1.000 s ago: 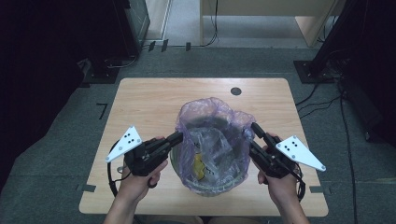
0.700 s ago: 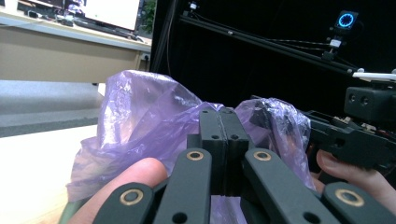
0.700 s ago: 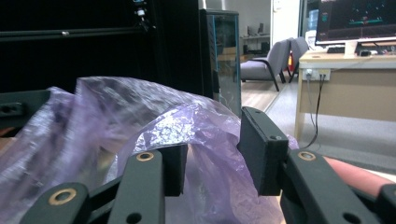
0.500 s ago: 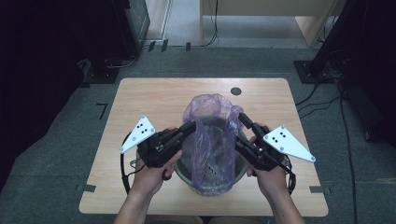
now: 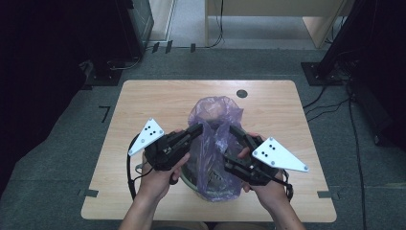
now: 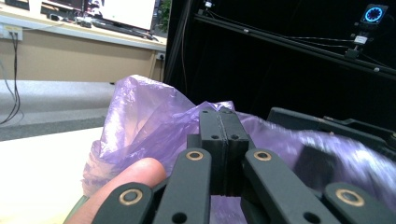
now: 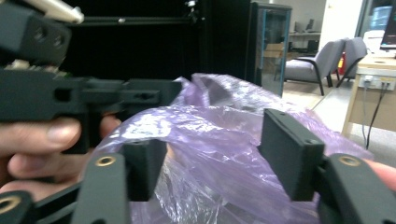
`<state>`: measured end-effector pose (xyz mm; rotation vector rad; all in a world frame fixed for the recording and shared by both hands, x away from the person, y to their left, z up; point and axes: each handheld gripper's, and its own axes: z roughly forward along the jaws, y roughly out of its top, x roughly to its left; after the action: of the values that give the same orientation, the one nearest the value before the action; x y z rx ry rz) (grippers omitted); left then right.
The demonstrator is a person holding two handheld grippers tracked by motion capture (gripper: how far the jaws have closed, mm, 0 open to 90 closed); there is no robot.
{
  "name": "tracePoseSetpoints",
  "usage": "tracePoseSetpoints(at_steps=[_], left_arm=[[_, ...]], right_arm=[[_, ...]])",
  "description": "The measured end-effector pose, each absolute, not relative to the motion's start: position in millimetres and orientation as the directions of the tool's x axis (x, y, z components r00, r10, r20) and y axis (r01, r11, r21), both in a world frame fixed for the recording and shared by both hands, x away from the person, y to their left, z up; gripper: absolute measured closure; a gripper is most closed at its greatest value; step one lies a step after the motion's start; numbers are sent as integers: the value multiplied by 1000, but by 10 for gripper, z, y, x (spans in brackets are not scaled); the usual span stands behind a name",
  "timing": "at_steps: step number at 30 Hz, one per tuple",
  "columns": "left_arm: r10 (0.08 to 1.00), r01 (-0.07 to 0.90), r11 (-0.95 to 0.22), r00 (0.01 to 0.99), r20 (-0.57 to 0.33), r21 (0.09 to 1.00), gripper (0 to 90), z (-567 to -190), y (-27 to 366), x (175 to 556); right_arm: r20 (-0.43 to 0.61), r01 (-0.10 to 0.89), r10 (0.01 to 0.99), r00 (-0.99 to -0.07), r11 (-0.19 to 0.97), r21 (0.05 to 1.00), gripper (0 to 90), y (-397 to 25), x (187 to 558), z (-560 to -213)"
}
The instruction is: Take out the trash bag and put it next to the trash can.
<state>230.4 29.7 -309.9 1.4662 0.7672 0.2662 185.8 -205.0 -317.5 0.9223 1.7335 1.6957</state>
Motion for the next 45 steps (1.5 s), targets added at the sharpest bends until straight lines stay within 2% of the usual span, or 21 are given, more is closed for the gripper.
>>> tracePoseSetpoints(at_steps=[6,19,26,27,30,35,37,39,40,42,45], left_arm=[[585,289,131,749,-309,948,900,-3101,292,2298],[559,276,96,780,-281,956,900,-3100,185,2232],[505,266,83,820,-271,960,900,-3057,171,2137],[499,260,74,826,-261,963,900,-3055,165,2119],[494,244,63,835,-243,968,900,-3056,170,2072],[491,242,88,834,-253,966,900,-3067,257,2032],[496,243,91,830,-256,966,900,-3086,290,2029],[503,247,95,824,-260,964,897,-3117,314,2028],[510,243,100,820,-260,965,854,-3133,325,2025],[531,230,101,810,-248,968,694,-3164,347,2016],[547,201,108,806,-227,974,522,-3214,389,1998]], right_arm=[[60,116,767,-638,19,993,280,-1961,1847,-3209],[37,114,741,-670,54,992,237,-1863,1802,-3206],[-25,115,770,-638,128,985,208,-1787,1835,-3203],[-36,117,777,-628,141,983,230,-1768,1839,-3201],[-71,117,797,-600,175,978,382,-1722,1847,-3200],[-88,121,833,-546,182,976,776,-1732,1856,-3202],[-76,121,836,-543,168,978,862,-1758,1861,-3206],[-69,115,843,-533,154,981,900,-1777,1858,-3209],[-75,111,848,-525,155,982,900,-1779,1855,-3209],[-83,98,858,-506,153,983,900,-1784,1851,-3207],[-81,82,862,-500,140,987,900,-1810,1849,-3195]])
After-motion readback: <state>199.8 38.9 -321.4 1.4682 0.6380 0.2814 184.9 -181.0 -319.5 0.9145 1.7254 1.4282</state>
